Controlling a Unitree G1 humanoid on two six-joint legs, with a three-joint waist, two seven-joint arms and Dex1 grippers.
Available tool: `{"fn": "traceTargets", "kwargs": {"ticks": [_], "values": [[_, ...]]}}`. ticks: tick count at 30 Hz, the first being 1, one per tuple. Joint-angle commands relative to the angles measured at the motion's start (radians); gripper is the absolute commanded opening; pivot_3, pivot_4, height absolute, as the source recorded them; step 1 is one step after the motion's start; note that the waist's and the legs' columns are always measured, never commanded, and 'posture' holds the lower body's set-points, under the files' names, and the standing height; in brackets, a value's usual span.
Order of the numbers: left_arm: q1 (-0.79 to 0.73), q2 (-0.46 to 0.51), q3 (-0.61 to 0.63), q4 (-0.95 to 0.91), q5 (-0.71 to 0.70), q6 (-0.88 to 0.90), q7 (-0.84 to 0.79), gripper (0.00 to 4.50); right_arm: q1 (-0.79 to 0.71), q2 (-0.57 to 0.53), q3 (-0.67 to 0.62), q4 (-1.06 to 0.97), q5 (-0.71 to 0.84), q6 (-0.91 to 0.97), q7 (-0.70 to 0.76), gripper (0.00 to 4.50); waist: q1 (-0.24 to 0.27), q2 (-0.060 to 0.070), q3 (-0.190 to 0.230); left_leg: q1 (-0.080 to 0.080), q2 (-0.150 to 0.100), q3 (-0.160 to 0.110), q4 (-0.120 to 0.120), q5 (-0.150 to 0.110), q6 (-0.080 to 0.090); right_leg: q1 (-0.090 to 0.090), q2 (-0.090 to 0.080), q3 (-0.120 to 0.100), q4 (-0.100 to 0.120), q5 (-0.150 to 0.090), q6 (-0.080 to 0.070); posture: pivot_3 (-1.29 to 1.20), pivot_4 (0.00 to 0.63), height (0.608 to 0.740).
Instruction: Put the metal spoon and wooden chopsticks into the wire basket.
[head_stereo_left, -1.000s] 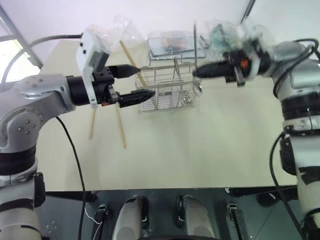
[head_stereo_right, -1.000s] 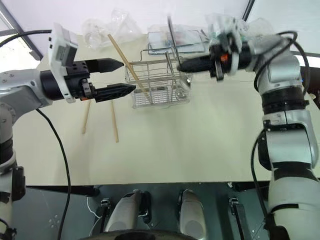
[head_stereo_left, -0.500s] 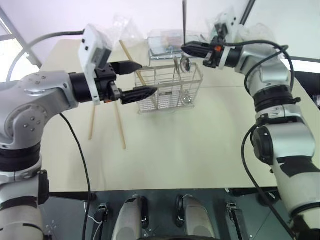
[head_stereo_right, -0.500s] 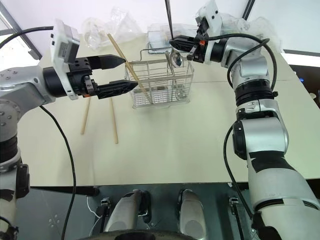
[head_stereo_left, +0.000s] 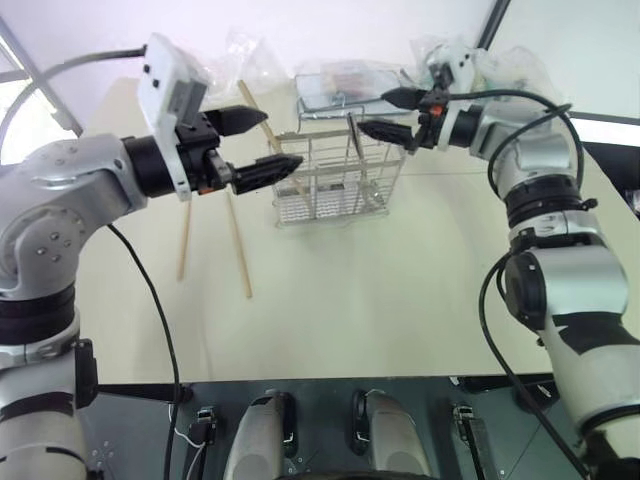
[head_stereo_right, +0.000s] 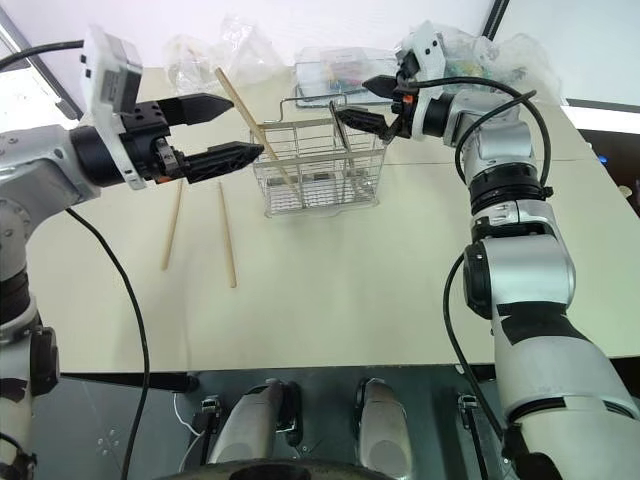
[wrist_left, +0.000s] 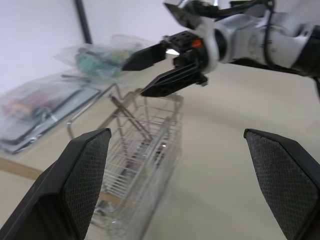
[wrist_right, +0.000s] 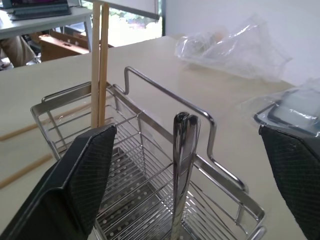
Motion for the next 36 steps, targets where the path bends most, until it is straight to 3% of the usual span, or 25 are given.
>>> {"fn": "traceTargets", "kwargs": {"ticks": [1,5,8,12,16,27,36], "values": [[-0.031,-0.020,0.100,0.031,0.043,0.045,0.180,4.50,-0.046,-0.056,-0.079,-0.102,0.062,0.055,0.007,4.42,0.001,0.000,0.000,0.000,0.000,0.000,0.000,0.000,0.000,0.000,0.000,0.000,0.000,0.000,0.000,0.00,0.150,0.704],[-0.098,-0.078,0.200,0.161,0.107,0.244,0.461,4.50,0.001,-0.112,-0.124,-0.272,0.167,0.219,0.108,4.42,0.002,0.000,0.000,0.000,0.000,0.000,0.000,0.000,0.000,0.000,0.000,0.000,0.000,0.000,0.000,0.00,0.150,0.704],[-0.084,-0.055,0.191,0.250,0.220,0.324,0.560,4.50,0.109,-0.166,-0.141,-0.544,0.312,0.432,0.198,4.42,0.001,0.000,0.000,0.001,0.000,-0.001,-0.001,0.000,0.001,0.001,0.000,0.000,0.000,0.000,0.000,0.00,0.150,0.704],[-0.074,-0.056,0.134,0.371,0.300,0.331,0.549,4.50,0.280,-0.213,-0.152,-0.847,0.461,0.596,0.237,4.42,0.003,-0.001,0.000,0.001,0.000,0.000,-0.001,0.000,0.000,0.000,0.000,0.000,0.001,0.000,0.000,0.00,0.150,0.704],[-0.112,-0.073,0.053,0.616,0.398,0.238,0.496,4.50,0.418,-0.242,-0.153,-1.041,0.533,0.659,0.229,4.42,0.016,-0.001,0.000,0.002,0.000,0.000,0.000,-0.001,0.000,0.001,0.000,0.000,0.001,0.000,0.000,0.00,0.150,0.704],[-0.396,-0.157,-0.119,1.326,0.636,-0.131,0.248,4.50,0.494,-0.258,-0.246,-1.174,0.683,0.734,0.082,4.42,0.028,-0.004,0.000,-0.001,-0.001,0.002,0.000,-0.002,0.002,-0.001,-0.003,-0.001,0.000,0.000,0.000,0.00,0.150,0.704],[-0.474,-0.200,-0.145,1.587,0.756,-0.276,0.178,4.50,0.548,-0.261,-0.275,-1.233,0.745,0.725,-0.012,4.42,0.023,-0.005,0.000,-0.001,0.000,0.003,0.000,-0.005,0.007,-0.003,-0.003,-0.001,0.000,0.000,0.000,0.00,0.150,0.704]]}}
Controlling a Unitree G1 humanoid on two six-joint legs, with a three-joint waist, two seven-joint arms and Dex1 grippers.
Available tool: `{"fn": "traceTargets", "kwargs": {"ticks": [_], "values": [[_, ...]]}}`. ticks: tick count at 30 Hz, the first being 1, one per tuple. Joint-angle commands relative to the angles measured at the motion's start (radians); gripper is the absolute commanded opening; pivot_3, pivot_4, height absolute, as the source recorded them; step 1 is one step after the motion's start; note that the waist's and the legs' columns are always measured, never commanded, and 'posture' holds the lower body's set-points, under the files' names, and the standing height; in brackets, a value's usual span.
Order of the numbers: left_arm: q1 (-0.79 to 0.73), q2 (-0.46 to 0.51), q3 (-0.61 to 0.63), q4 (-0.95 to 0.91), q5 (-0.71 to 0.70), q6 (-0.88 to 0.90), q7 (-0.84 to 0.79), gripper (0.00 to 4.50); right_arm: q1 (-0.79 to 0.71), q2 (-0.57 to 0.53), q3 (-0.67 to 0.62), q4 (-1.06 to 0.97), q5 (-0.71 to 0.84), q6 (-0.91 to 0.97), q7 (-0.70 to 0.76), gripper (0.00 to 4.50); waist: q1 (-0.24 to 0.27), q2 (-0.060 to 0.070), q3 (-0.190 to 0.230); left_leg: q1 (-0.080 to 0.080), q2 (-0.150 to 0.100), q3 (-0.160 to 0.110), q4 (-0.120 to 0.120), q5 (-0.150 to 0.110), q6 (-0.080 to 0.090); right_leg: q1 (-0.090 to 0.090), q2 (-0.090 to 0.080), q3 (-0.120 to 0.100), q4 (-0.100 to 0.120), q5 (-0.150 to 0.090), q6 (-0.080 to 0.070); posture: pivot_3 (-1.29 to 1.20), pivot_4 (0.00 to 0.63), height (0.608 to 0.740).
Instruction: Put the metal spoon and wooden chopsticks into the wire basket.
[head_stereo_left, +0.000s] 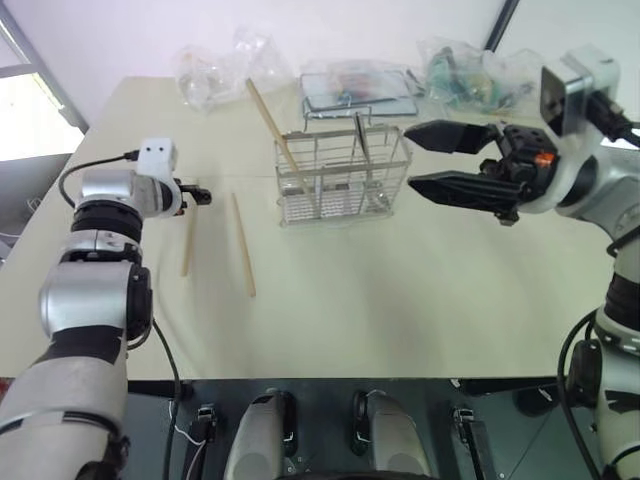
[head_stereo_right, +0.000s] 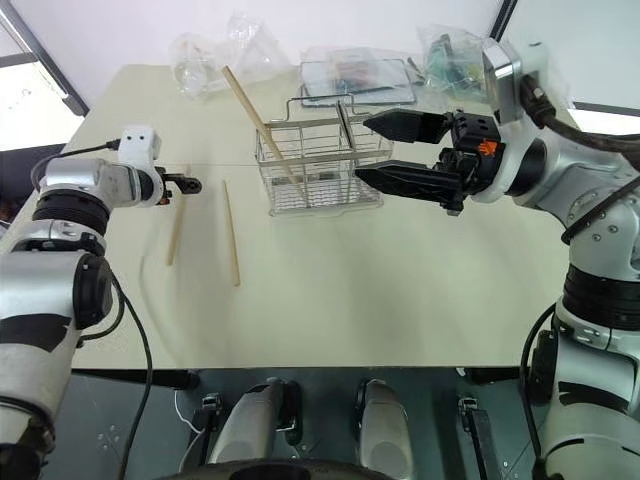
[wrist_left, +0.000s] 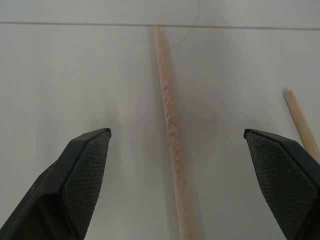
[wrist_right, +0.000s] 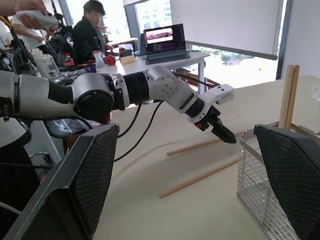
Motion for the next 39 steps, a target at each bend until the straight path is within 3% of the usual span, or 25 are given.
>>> {"fn": "traceTargets", "kwargs": {"ticks": [1,3,10,12,19,23,27,32,39], "values": [[-0.040,0.010,0.009,0.038,0.040,-0.044,-0.003,4.50,0.000,-0.016,-0.038,-0.042,0.043,-0.012,-0.029,4.42,0.001,0.000,0.000,0.000,0.000,0.000,0.000,0.000,0.000,0.000,0.000,0.000,0.000,0.000,0.000,0.00,0.150,0.704],[-0.043,0.008,0.022,0.054,0.046,-0.055,-0.002,4.50,0.011,-0.022,-0.041,-0.048,0.047,-0.015,-0.039,4.42,0.002,0.000,0.000,0.000,0.000,0.000,0.000,-0.001,0.002,0.000,0.000,0.000,0.000,0.000,0.000,0.00,0.150,0.704],[-0.057,0.001,0.061,0.075,0.050,-0.066,0.013,1.17,0.015,-0.022,-0.033,-0.039,0.057,-0.029,-0.071,4.50,0.004,0.000,0.000,-0.001,0.000,0.000,0.001,-0.002,0.003,0.000,-0.001,0.000,0.000,0.000,0.000,0.00,0.150,0.704],[-0.059,-0.001,0.070,0.077,0.052,-0.067,0.016,0.04,0.014,-0.021,-0.028,-0.035,0.056,-0.032,-0.075,4.50,0.003,0.000,0.000,-0.001,0.000,0.000,0.001,-0.002,0.003,0.000,-0.001,0.000,0.000,0.000,0.000,0.00,0.150,0.704],[-0.068,0.013,0.143,0.065,0.032,-0.125,0.098,0.04,0.008,-0.020,-0.027,-0.013,0.058,-0.036,-0.086,4.50,0.003,0.000,0.000,-0.001,0.000,0.000,0.001,-0.002,0.003,0.000,-0.001,0.000,0.000,0.000,0.000,0.00,0.150,0.704],[-0.111,0.030,0.255,0.003,-0.030,-0.322,0.169,0.04,0.020,-0.029,-0.030,-0.010,0.058,-0.028,-0.095,4.50,0.003,-0.002,0.001,-0.001,0.000,-0.001,0.001,-0.002,0.003,0.000,-0.001,0.000,0.000,0.000,0.000,0.00,0.150,0.704],[-0.175,-0.013,0.427,-0.215,-0.213,-0.466,0.126,0.04,0.010,-0.035,-0.049,0.001,0.083,0.005,-0.140,4.50,0.004,-0.006,0.003,-0.002,0.000,-0.002,0.001,-0.002,0.003,0.000,-0.002,-0.001,-0.001,0.000,0.000,0.00,0.150,0.704],[-0.193,-0.168,0.583,-0.616,-0.505,-0.301,0.222,0.04,0.027,-0.041,-0.062,-0.015,0.116,0.036,-0.188,4.50,0.004,-0.006,0.003,-0.004,-0.002,-0.001,0.002,0.000,0.000,0.001,-0.004,-0.001,-0.003,0.002,0.003,0.00,0.150,0.704],[-0.106,-0.325,0.389,-0.870,-0.491,-0.234,0.197,0.04,0.027,-0.041,-0.068,-0.005,0.126,0.028,-0.222,4.50,0.004,-0.006,0.003,0.002,-0.002,-0.001,0.002,-0.002,0.004,0.005,-0.001,0.000,-0.002,0.003,0.004,0.00,0.150,0.704]]}}
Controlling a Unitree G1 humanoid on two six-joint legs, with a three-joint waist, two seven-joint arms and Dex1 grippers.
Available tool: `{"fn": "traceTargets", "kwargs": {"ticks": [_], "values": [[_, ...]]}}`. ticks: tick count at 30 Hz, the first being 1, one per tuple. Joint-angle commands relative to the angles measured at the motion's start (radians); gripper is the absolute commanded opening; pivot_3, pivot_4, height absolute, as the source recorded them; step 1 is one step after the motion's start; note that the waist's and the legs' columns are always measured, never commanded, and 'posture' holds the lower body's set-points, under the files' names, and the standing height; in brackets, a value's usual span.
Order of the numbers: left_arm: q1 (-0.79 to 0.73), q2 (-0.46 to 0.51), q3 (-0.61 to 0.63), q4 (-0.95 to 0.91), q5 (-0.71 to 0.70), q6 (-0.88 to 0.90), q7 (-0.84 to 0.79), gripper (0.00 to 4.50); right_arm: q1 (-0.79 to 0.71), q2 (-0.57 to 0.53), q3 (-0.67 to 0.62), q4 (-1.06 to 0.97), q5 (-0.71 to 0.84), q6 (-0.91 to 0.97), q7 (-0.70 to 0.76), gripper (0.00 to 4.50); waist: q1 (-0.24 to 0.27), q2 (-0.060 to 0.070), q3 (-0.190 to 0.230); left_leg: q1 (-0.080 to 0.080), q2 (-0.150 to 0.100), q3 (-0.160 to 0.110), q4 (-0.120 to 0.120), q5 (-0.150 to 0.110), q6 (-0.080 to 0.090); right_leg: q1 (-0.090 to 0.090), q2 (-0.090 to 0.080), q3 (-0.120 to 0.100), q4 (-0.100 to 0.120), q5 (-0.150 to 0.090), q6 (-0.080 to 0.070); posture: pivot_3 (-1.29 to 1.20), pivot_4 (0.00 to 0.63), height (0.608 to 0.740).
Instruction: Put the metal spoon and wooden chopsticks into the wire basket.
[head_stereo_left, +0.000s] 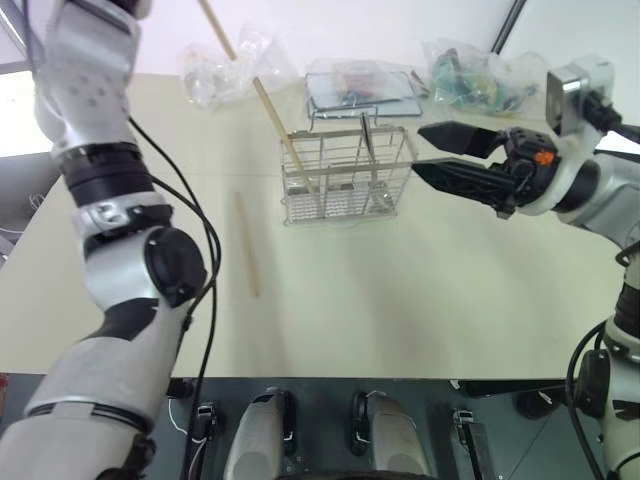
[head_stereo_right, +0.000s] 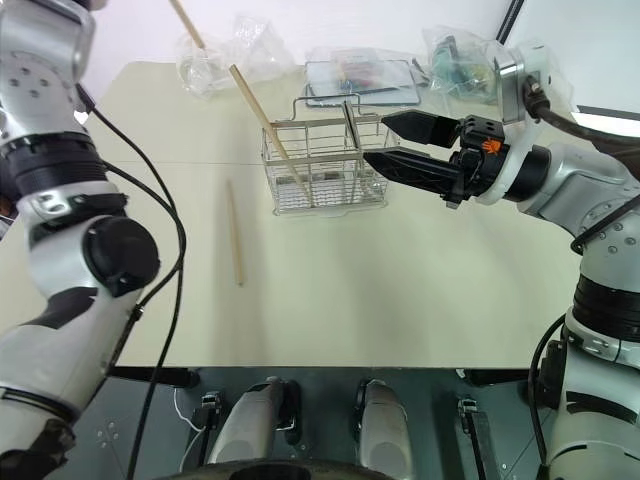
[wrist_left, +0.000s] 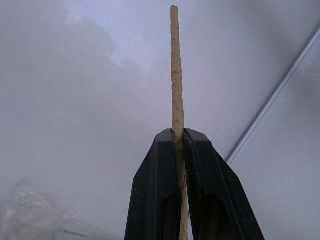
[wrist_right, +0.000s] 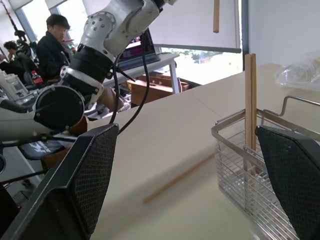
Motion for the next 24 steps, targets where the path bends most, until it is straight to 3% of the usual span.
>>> {"fn": "traceTargets", "kwargs": {"ticks": [1,6,17,20,24], "values": [[0.044,-0.035,-0.136,-0.085,0.063,-0.010,-0.036,0.04,-0.021,-0.017,-0.042,-0.006,0.022,-0.014,-0.020,4.50,-0.001,0.000,0.000,0.000,0.000,0.000,0.000,0.000,0.000,0.000,0.000,0.000,0.000,0.000,0.000,0.00,0.150,0.704],[0.139,-0.087,-0.258,-0.085,0.178,-0.120,-0.066,0.04,-0.012,-0.030,-0.073,-0.018,0.047,-0.008,-0.043,4.50,-0.001,0.000,0.000,0.000,0.000,0.001,0.000,0.001,-0.001,-0.001,0.000,0.001,-0.001,0.000,0.000,0.00,0.150,0.704],[0.279,-0.169,-0.342,0.003,0.339,-0.371,-0.071,0.04,0.044,-0.035,-0.106,-0.058,0.075,-0.019,-0.114,4.50,0.000,0.000,0.000,-0.001,0.001,0.001,0.000,-0.001,0.001,-0.001,0.000,0.001,-0.001,0.000,0.000,0.00,0.150,0.704],[0.336,-0.193,-0.346,0.004,0.343,-0.362,-0.077,1.09,0.043,-0.029,-0.098,-0.052,0.073,-0.023,-0.123,4.50,0.001,0.000,0.000,-0.001,0.001,0.001,0.000,-0.001,0.002,-0.001,0.000,0.001,-0.001,0.000,0.000,0.00,0.150,0.704],[0.349,-0.196,-0.335,-0.046,0.327,-0.319,-0.076,2.97,0.035,-0.029,-0.086,-0.041,0.067,-0.027,-0.123,4.50,0.000,0.000,0.000,-0.001,0.001,0.001,0.000,-0.001,0.002,-0.001,0.000,0.000,-0.001,0.000,0.000,0.00,0.150,0.704]]}}
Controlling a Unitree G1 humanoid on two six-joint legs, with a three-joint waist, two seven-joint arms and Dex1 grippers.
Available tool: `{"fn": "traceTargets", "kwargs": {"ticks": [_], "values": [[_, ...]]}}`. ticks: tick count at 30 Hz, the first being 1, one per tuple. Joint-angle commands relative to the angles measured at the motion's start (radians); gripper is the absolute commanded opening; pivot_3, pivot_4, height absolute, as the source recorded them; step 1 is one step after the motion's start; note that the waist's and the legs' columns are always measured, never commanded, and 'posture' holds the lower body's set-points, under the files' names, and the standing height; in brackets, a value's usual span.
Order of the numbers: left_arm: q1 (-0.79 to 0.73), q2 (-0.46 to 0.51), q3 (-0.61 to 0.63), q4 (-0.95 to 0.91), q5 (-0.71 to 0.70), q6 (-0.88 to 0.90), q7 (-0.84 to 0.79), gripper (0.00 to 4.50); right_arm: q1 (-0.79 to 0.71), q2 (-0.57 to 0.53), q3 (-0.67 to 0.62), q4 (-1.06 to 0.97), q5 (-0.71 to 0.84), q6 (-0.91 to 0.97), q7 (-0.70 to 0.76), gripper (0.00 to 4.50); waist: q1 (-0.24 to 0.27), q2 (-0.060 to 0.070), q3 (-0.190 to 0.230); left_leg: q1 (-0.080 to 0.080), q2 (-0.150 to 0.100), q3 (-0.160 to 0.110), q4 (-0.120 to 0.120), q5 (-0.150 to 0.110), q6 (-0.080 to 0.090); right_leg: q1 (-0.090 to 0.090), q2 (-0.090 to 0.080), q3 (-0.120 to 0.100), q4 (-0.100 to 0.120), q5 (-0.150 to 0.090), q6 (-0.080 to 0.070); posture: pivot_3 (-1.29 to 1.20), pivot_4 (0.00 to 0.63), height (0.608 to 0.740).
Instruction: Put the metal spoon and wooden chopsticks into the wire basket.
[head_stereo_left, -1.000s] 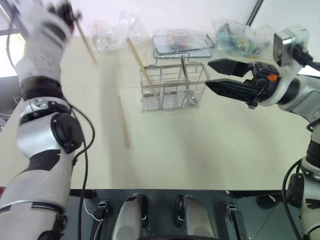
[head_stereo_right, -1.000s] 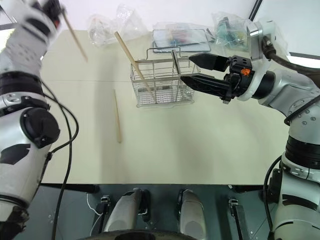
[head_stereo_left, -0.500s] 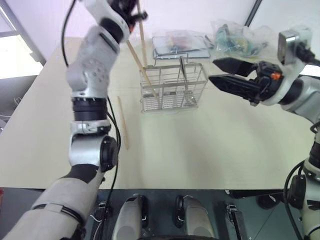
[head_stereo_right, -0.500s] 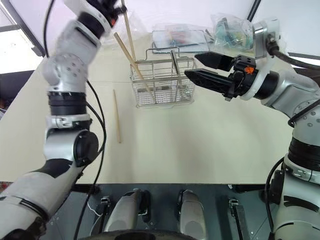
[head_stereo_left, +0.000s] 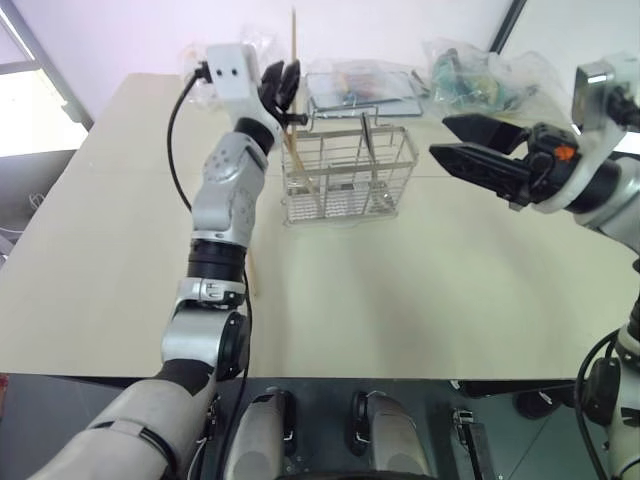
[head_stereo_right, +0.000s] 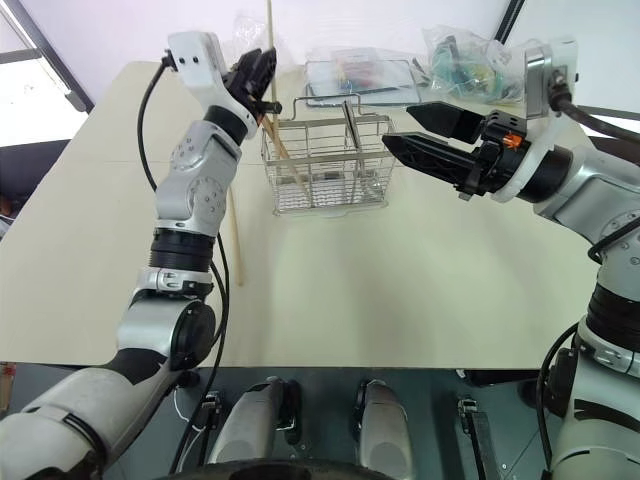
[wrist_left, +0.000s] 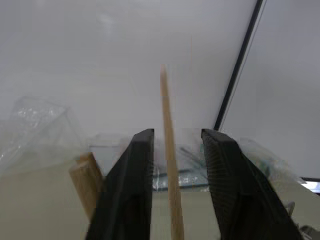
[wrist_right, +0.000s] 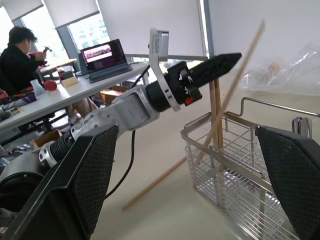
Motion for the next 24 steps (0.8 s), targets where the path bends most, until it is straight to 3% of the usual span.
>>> {"fn": "traceTargets", "kwargs": {"ticks": [1,3,4,13,21,24], "values": [[-0.021,0.006,0.002,-0.092,-0.016,0.030,0.007,3.44,-0.016,-0.006,-0.016,-0.010,0.014,-0.022,0.002,4.50,0.000,0.000,0.000,0.000,0.000,0.000,0.000,0.000,0.000,0.000,0.000,0.000,0.000,0.000,0.000,0.00,0.150,0.704],[-0.034,0.019,0.007,-0.142,-0.025,0.071,0.013,4.37,-0.023,-0.005,-0.005,0.008,0.002,-0.030,0.010,4.50,-0.001,0.000,0.000,0.000,0.000,0.000,0.000,0.000,0.000,0.000,0.000,0.000,0.000,0.000,0.000,0.00,0.150,0.704],[-0.041,0.031,0.008,-0.169,-0.026,0.089,0.016,4.44,-0.027,-0.001,0.002,0.019,-0.007,-0.035,0.014,4.50,-0.001,0.000,0.000,0.000,0.000,0.000,0.000,0.000,0.000,0.000,0.000,0.000,0.000,0.000,0.000,0.00,0.150,0.704],[-0.140,0.115,0.044,-0.357,-0.074,0.271,0.073,4.44,-0.034,0.017,0.043,0.067,-0.046,-0.081,0.040,4.50,0.000,0.000,0.000,0.000,0.000,0.000,0.000,0.000,0.000,0.000,0.000,0.000,0.000,0.000,0.000,0.00,0.150,0.704],[-0.195,0.247,0.107,-0.399,-0.025,0.720,0.325,4.44,-0.021,0.032,0.051,0.073,-0.072,-0.111,0.057,4.50,-0.002,0.000,0.000,0.000,0.000,-0.001,0.000,0.000,0.000,0.000,0.001,0.000,0.001,0.000,0.000,0.00,0.150,0.704],[-0.186,0.264,0.158,-0.386,-0.003,0.968,0.422,4.44,-0.013,0.035,0.052,0.072,-0.079,-0.115,0.062,4.50,-0.001,0.000,0.000,0.000,0.000,0.000,0.000,0.000,0.000,0.000,0.001,0.000,0.001,0.000,0.000,0.00,0.150,0.704]]}}
